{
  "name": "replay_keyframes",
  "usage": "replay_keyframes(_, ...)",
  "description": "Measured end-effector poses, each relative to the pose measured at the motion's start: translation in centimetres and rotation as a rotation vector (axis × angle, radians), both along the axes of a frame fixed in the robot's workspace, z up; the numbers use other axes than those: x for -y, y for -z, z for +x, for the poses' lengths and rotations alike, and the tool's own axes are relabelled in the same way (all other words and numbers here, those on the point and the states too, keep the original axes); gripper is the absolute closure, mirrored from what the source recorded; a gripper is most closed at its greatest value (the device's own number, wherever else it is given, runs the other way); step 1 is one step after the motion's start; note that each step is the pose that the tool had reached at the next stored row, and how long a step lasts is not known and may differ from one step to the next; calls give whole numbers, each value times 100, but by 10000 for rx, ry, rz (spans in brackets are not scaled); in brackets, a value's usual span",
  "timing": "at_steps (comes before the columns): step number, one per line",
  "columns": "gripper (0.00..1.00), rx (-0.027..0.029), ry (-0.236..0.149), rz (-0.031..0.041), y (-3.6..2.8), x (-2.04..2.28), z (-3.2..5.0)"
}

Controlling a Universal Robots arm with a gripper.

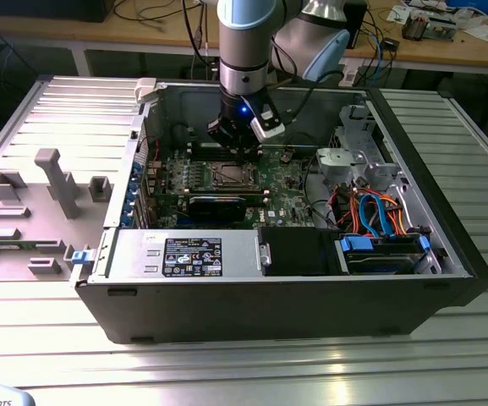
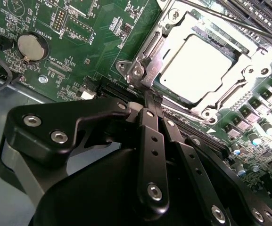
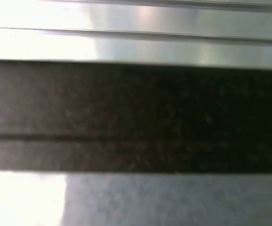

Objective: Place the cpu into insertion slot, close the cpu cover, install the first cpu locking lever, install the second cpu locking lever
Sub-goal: 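Install the first cpu locking lever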

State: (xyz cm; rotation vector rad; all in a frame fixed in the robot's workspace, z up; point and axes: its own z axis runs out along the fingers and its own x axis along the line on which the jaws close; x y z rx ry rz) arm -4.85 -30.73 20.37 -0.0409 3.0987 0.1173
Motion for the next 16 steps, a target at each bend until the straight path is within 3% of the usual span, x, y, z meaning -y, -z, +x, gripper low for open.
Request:
replay_keyframes(8, 89, 3, -1, -7, -19, -1, 1)
replay_keyframes(12, 89, -1, 0, -173, -17, -3, 4)
replay_keyframes(16, 89, 0, 0, -218, -11, -8, 14)
